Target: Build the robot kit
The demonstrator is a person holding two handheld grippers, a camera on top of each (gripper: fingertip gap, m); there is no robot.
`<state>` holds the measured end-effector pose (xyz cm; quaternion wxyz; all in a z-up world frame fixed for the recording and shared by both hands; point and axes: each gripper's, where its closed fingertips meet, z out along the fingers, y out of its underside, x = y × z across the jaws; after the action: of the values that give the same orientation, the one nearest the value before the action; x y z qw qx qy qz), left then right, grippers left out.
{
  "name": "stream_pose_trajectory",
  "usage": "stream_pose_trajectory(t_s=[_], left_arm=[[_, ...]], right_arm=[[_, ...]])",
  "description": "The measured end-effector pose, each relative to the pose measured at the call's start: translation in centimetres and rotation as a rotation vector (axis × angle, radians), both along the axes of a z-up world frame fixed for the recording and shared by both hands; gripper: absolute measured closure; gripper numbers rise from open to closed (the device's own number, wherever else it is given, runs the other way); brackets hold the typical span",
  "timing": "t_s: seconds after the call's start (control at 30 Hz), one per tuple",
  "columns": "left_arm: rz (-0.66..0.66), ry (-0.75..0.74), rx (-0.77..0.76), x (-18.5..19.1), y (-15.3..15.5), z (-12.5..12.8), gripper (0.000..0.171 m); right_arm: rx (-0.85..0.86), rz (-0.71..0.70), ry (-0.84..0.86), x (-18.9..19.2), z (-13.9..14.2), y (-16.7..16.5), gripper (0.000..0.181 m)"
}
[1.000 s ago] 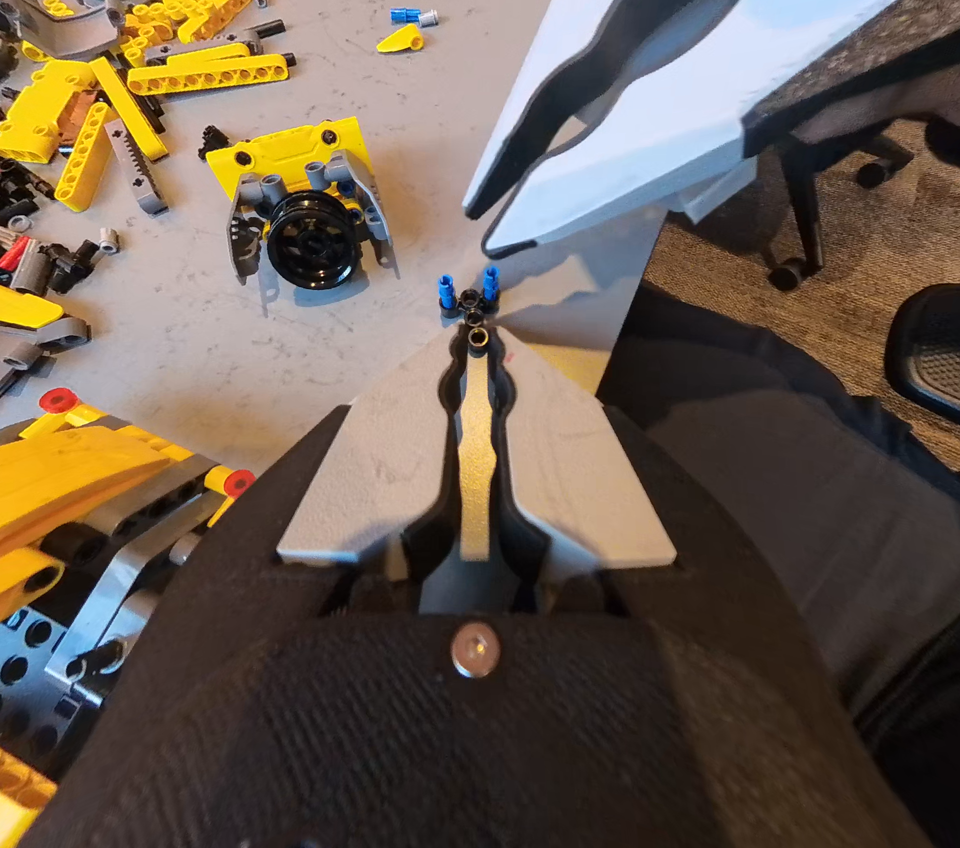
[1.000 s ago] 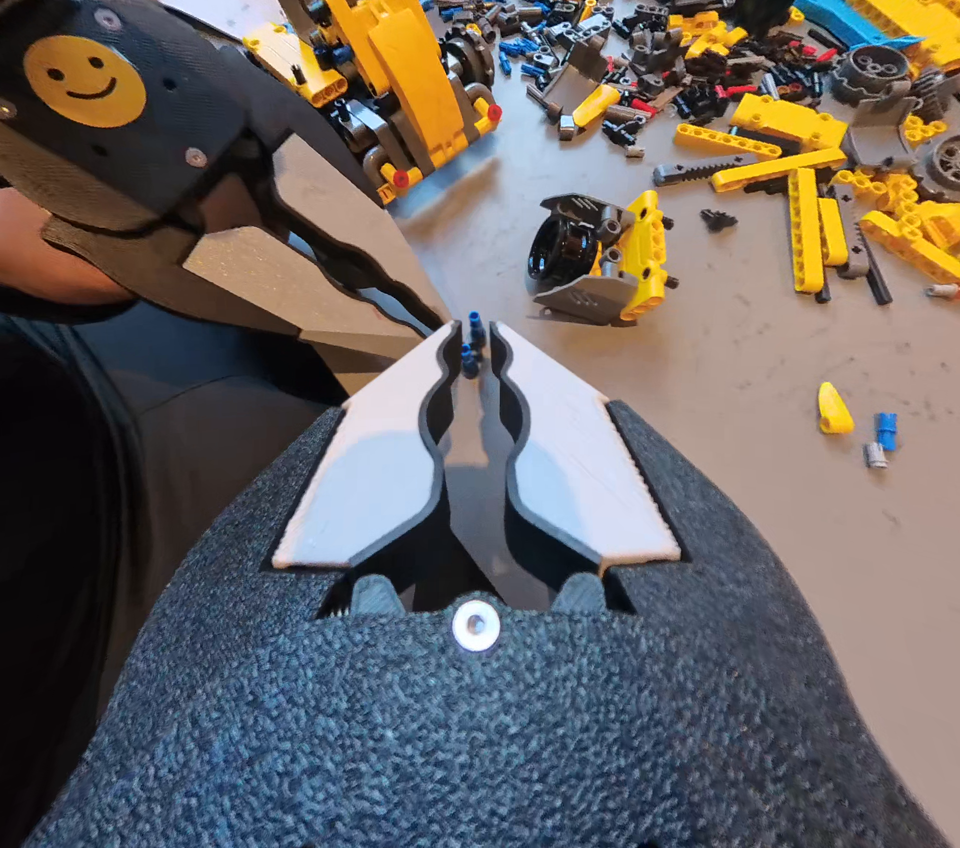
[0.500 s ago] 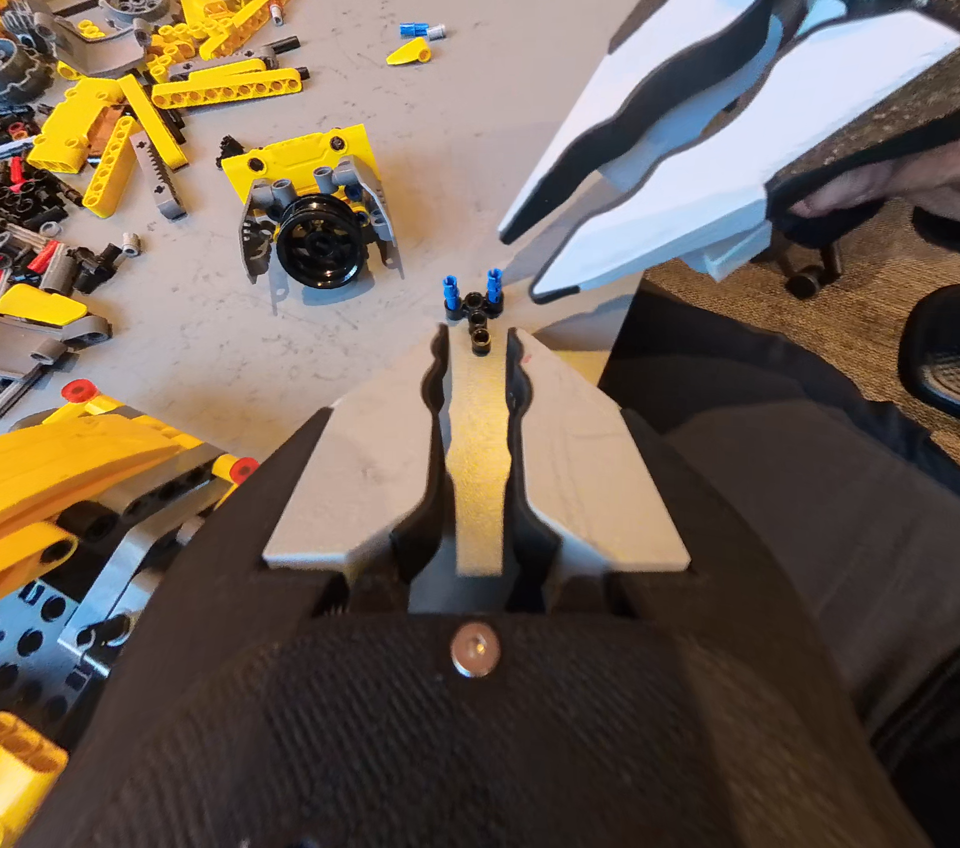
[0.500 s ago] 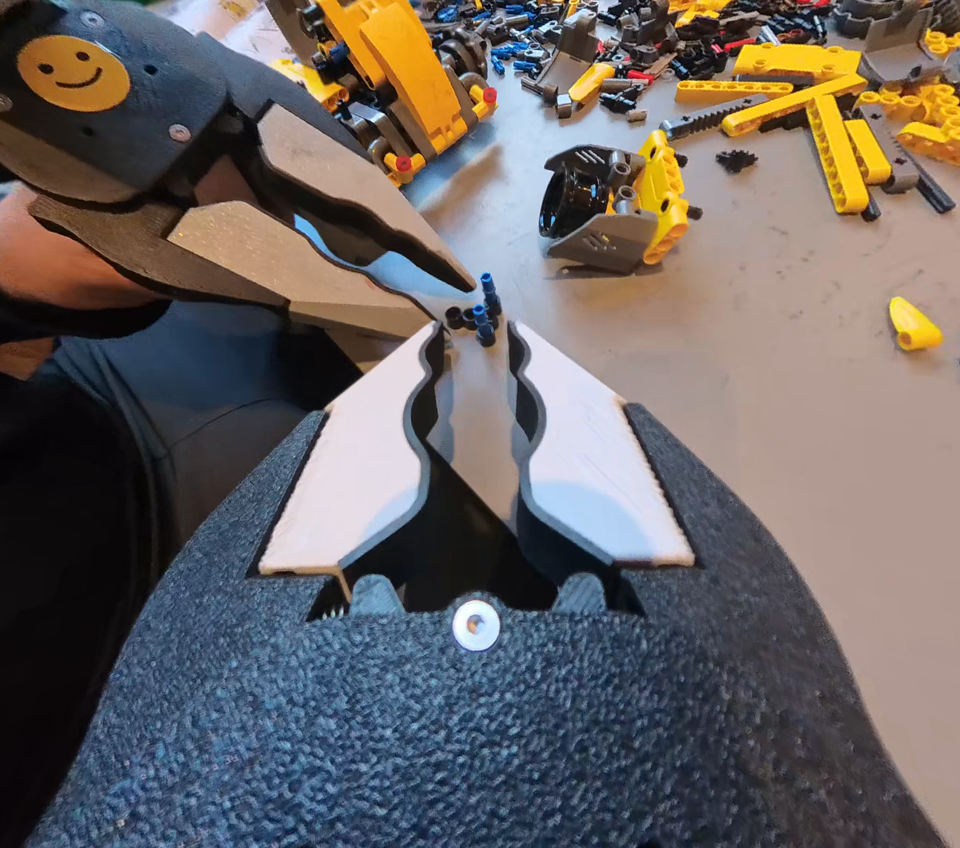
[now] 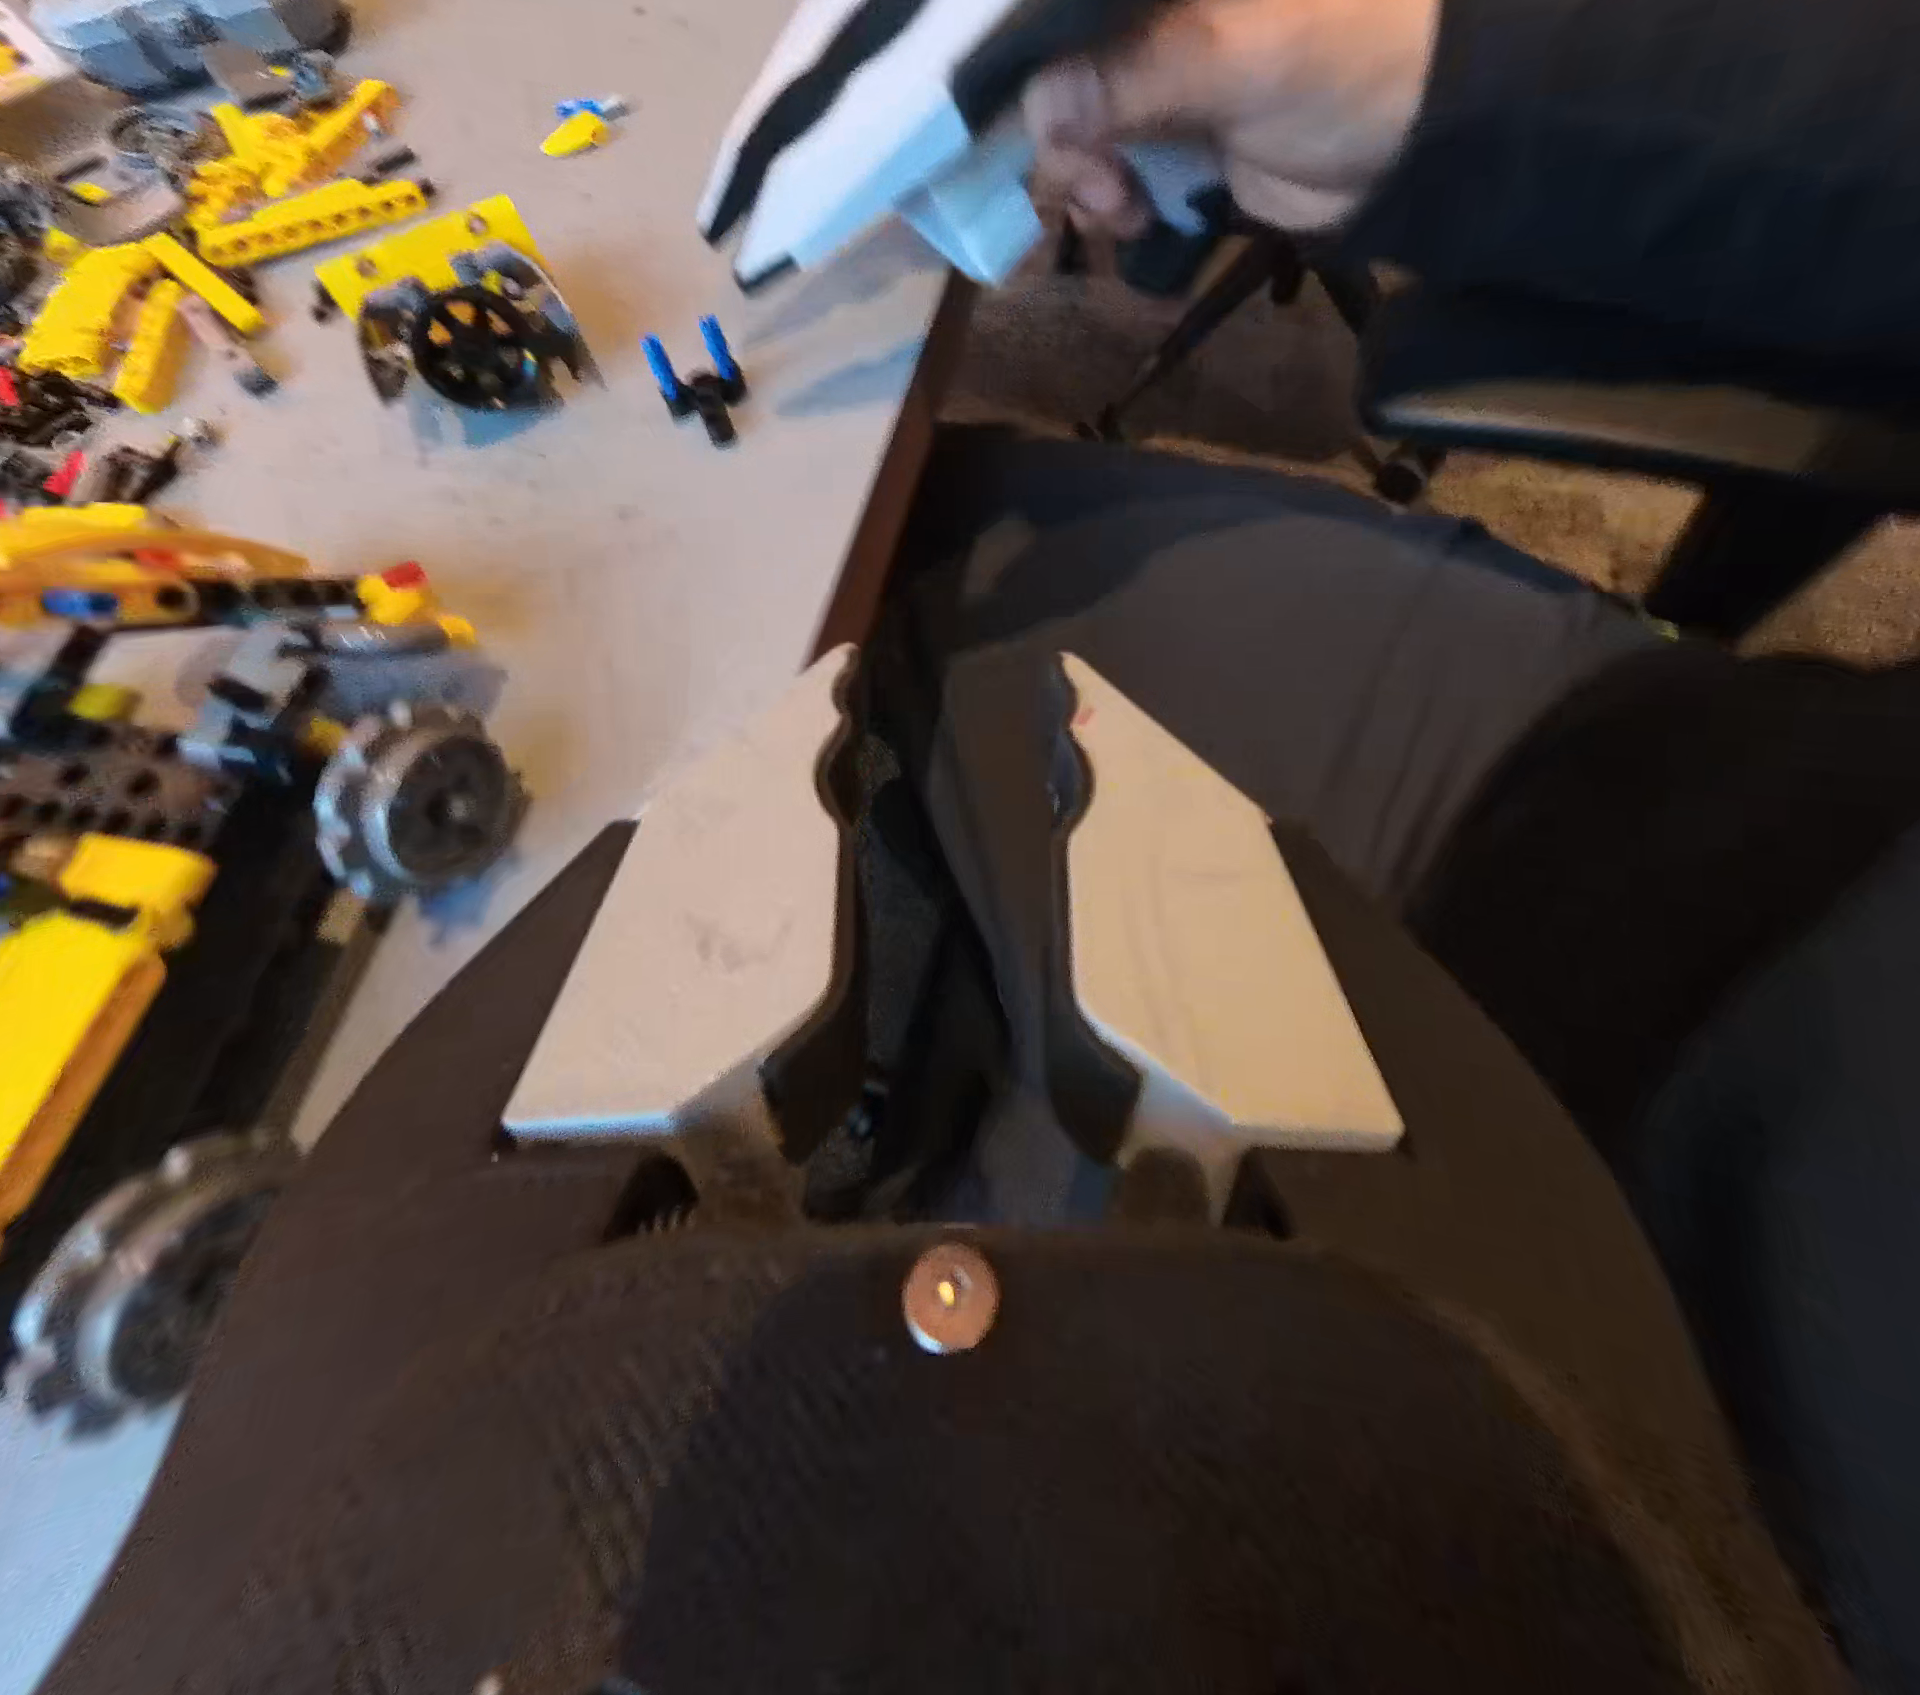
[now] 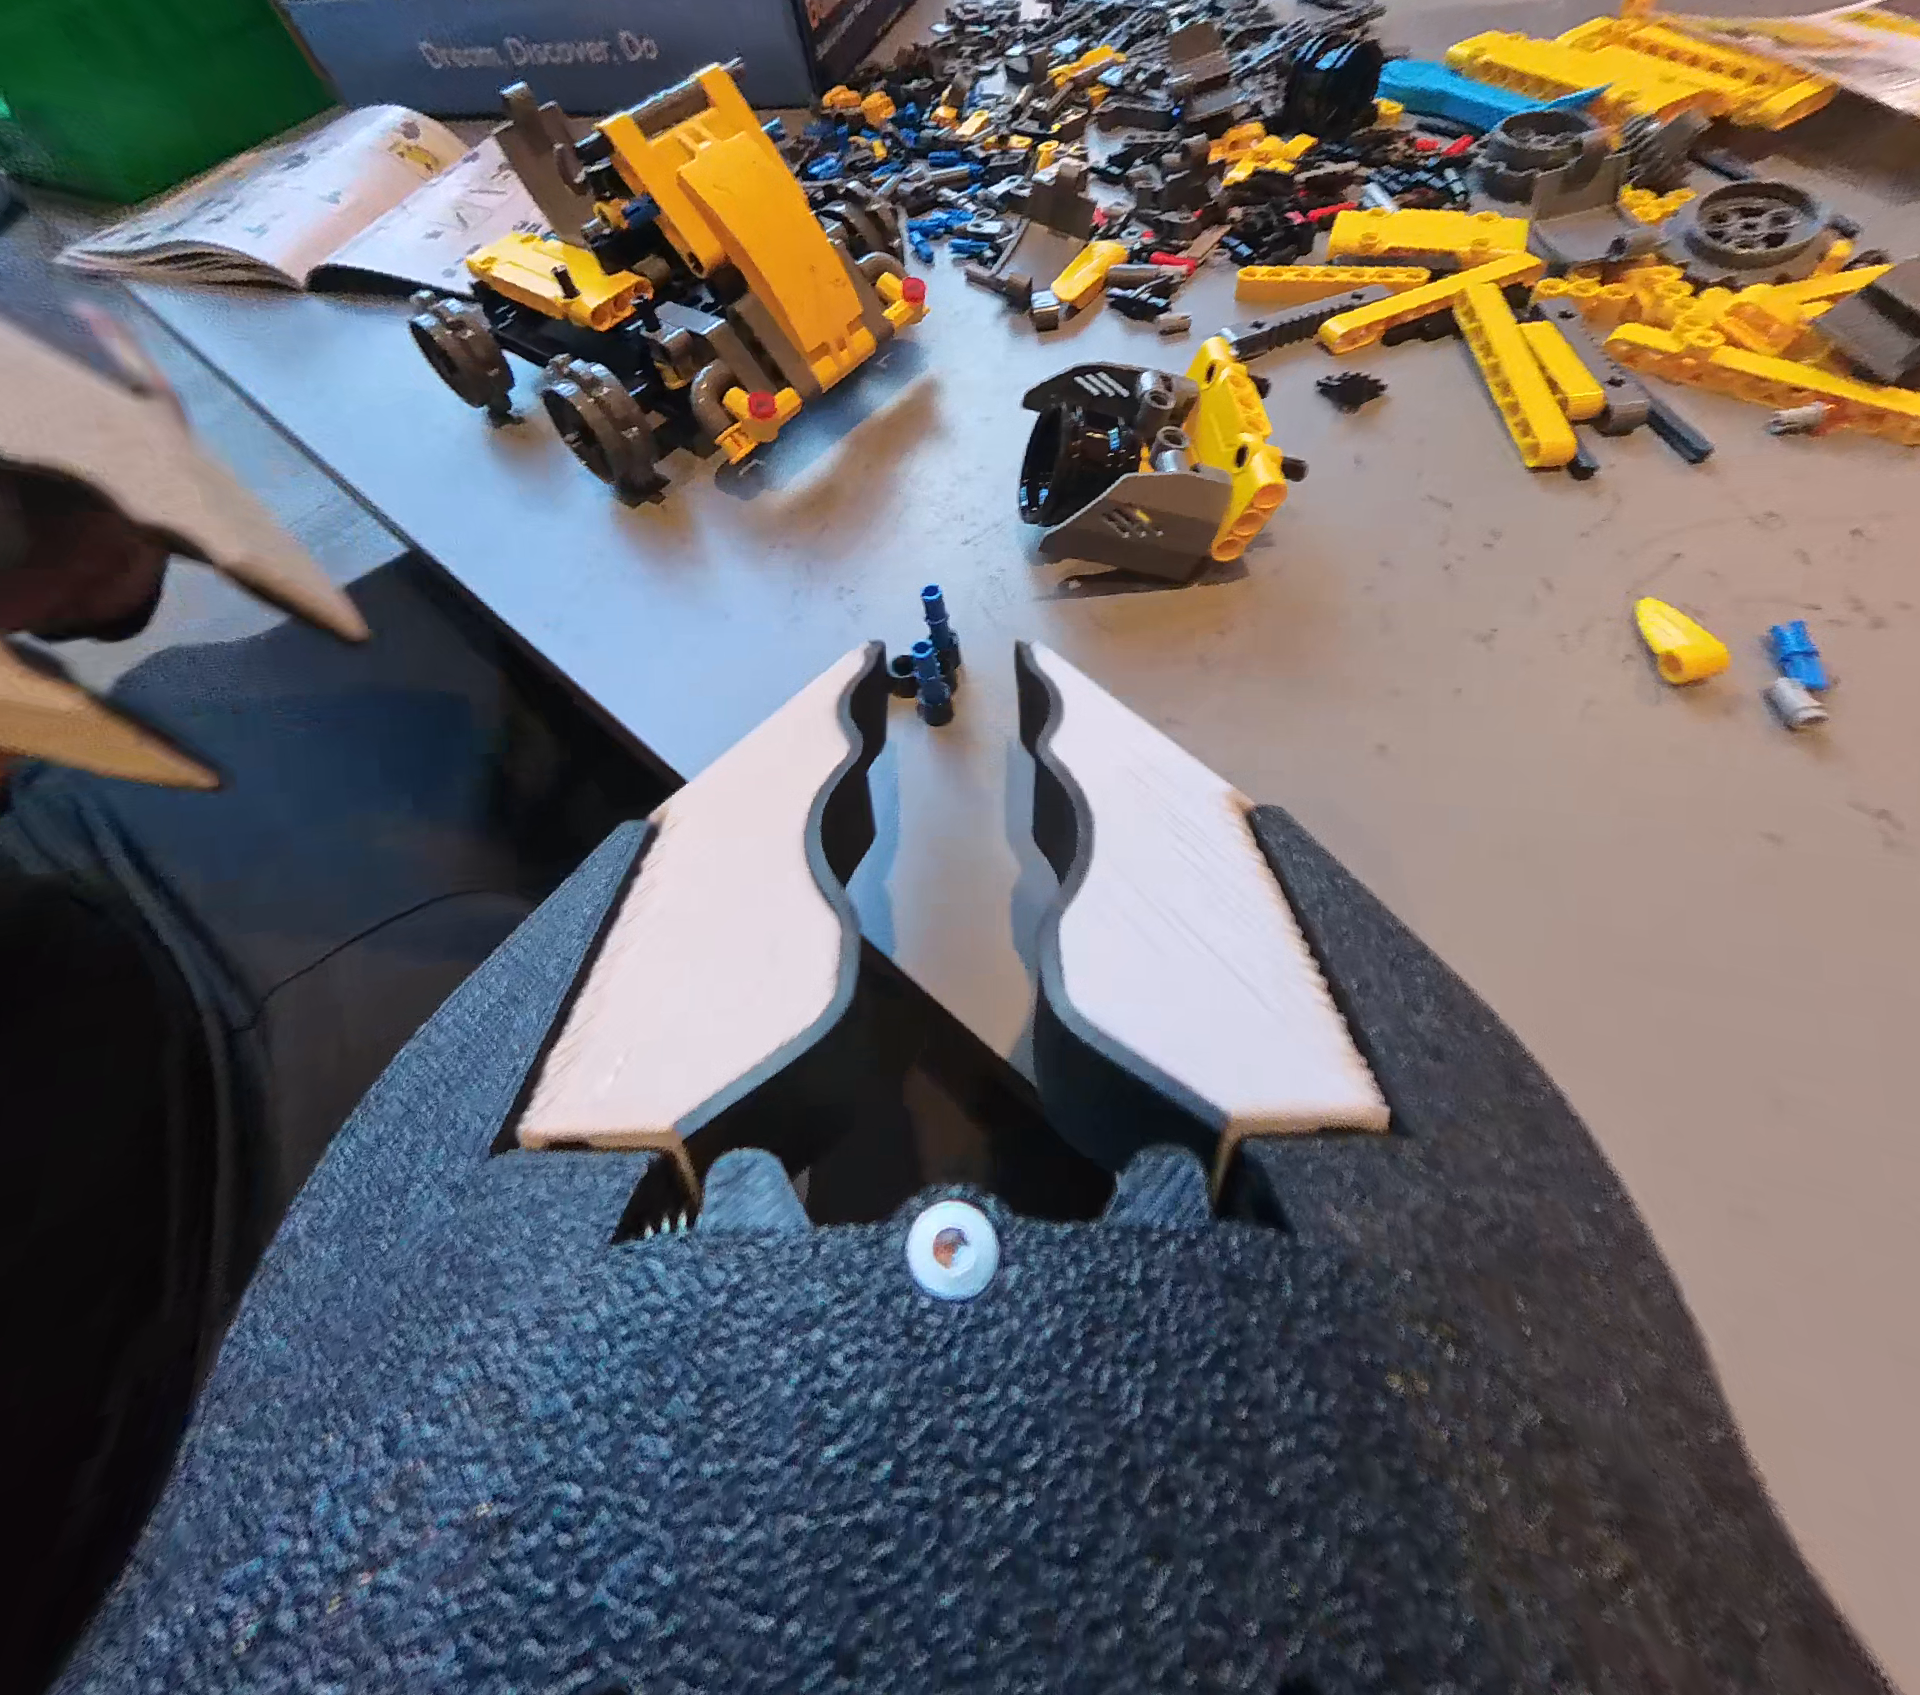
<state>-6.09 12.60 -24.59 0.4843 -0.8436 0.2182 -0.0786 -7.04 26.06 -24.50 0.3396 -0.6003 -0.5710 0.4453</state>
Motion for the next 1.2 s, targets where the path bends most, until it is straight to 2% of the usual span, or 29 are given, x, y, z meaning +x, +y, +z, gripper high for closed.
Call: stream_pose_trajectory(t_s=[0.1,0.2,0.27,0.37,0.53,0.7,0.77,0.8,0.87,0.97,1.2], left_arm=[[-0.063,0.008,0.004,0.0,-3.2,-2.0,0.138],[-0.132,0.014,-0.065,0.0,-4.5,-4.0,0.141],[-0.142,0.032,-0.045,-0.6,-3.9,-3.8,0.142],[-0.15,-0.036,-0.035,-0.8,-3.7,-3.5,0.143],[-0.17,-0.103,-0.098,-0.4,-4.0,-4.5,0.143],[-0.176,-0.152,-0.152,0.0,-3.7,-4.8,0.146],[-0.184,-0.166,-0.161,0.4,-3.3,-4.9,0.147],[-0.196,-0.17,-0.164,0.8,-3.2,-5.0,0.147],[-0.228,-0.166,-0.173,1.4,-3.1,-5.2,0.147],[-0.264,-0.169,-0.179,2.2,-3.1,-5.3,0.146],[-0.29,-0.177,-0.177,2.6,-2.8,-4.9,0.147]], right_arm=[[0.024,-0.056,0.022,-0.1,0.5,0.8,0.158],[0.047,-0.118,0.055,-0.6,1.2,1.9,0.159],[0.039,-0.132,0.083,-1.3,1.8,2.1,0.161],[-0.005,-0.103,0.082,-2.5,1.9,1.7,0.16],[-0.07,-0.07,0.025,-3.9,0.3,1.3,0.162],[-0.146,-0.06,0.038,-3.8,0.1,1.4,0.162],[-0.181,-0.047,0.06,-3.8,-0.1,1.3,0.179],[-0.185,-0.044,0.076,-3.8,0.1,1.2,0.18],[-0.166,-0.052,0.093,-3.8,0.3,1.3,0.179],[-0.143,-0.064,0.078,-3.8,0.1,1.4,0.168],[-0.166,-0.068,0.088,-3.8,0.2,1.5,0.167]])
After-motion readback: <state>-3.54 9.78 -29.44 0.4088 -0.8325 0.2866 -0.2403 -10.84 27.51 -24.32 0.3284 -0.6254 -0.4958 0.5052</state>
